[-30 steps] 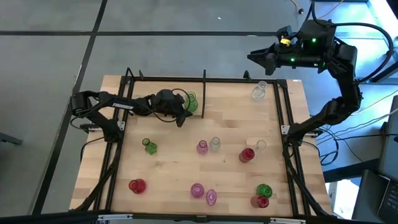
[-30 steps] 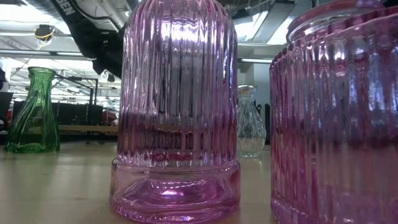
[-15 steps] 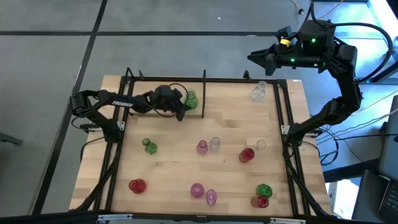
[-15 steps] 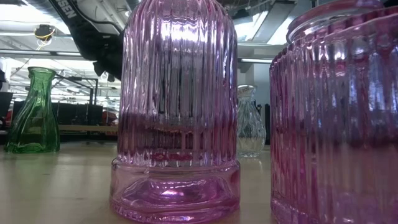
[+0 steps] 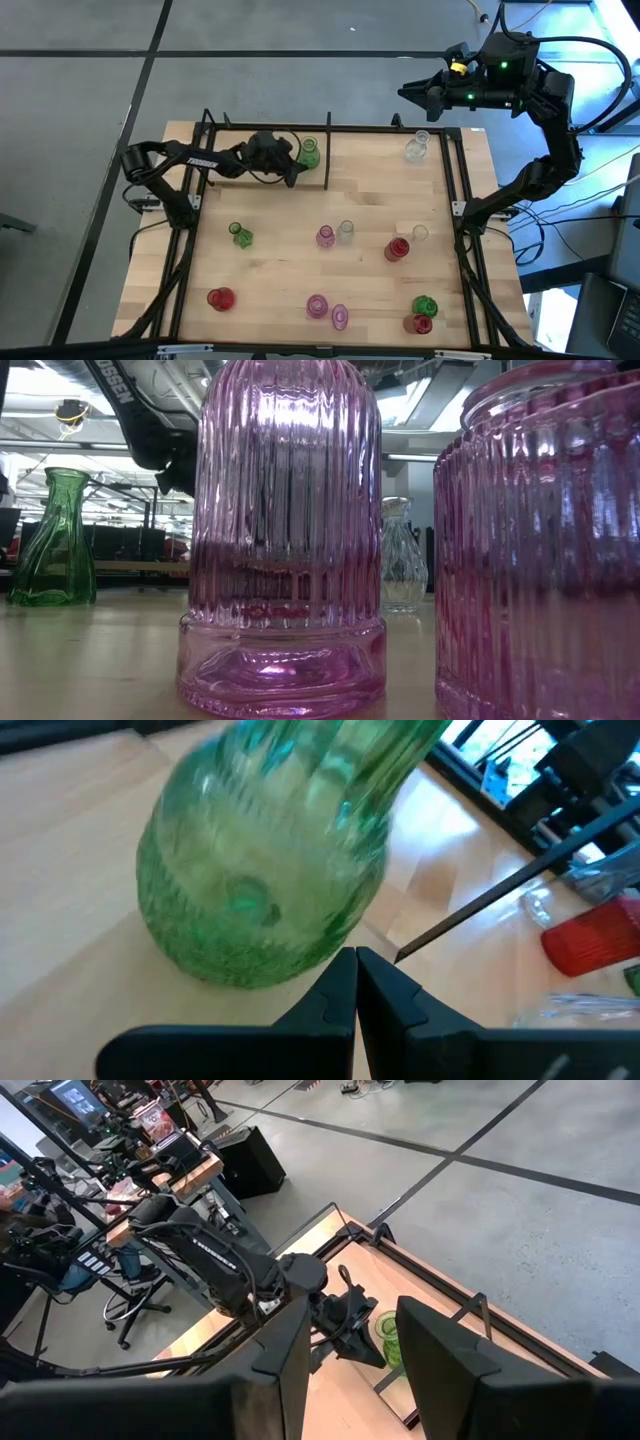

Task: Sort vases onto shelf
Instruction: Put the top green vase on the shelf

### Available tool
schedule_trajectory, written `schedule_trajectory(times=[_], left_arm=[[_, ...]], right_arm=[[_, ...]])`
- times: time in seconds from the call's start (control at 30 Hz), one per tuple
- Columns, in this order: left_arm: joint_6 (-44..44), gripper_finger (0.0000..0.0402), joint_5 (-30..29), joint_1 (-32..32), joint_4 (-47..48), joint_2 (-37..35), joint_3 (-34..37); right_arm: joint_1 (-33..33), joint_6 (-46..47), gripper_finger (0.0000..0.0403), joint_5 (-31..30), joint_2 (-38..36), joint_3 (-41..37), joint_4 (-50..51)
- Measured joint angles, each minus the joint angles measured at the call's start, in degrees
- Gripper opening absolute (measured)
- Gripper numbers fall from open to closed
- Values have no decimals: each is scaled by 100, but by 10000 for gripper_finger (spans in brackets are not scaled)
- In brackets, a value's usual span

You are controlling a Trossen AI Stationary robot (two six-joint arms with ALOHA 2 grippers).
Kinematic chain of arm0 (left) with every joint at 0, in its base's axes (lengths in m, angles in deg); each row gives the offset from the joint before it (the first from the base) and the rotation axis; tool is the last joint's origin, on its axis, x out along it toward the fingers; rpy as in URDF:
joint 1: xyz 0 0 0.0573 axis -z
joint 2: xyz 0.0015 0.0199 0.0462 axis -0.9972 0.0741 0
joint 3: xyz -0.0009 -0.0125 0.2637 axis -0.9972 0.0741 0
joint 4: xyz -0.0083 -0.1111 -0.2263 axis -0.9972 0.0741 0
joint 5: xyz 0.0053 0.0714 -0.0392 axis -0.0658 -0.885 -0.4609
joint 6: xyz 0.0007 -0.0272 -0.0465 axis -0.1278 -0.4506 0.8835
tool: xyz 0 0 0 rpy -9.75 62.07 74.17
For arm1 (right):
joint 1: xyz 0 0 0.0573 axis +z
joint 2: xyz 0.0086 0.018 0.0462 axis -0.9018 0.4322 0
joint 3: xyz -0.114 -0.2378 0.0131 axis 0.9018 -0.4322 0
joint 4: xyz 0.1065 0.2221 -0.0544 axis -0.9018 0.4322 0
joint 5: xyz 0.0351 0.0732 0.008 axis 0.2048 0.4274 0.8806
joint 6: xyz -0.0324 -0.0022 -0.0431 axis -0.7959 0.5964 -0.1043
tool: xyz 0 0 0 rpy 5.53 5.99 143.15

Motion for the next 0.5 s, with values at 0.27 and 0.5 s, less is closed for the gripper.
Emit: schedule_trajectory(times=[0.27,0.5], left_arm=[[451,0,96,9,-523,219,0],[603,0,-47,2,-598,219,0]], right_arm=[[0,18,136,-6,2,0,9],[0,2,136,-65,2,0,13]])
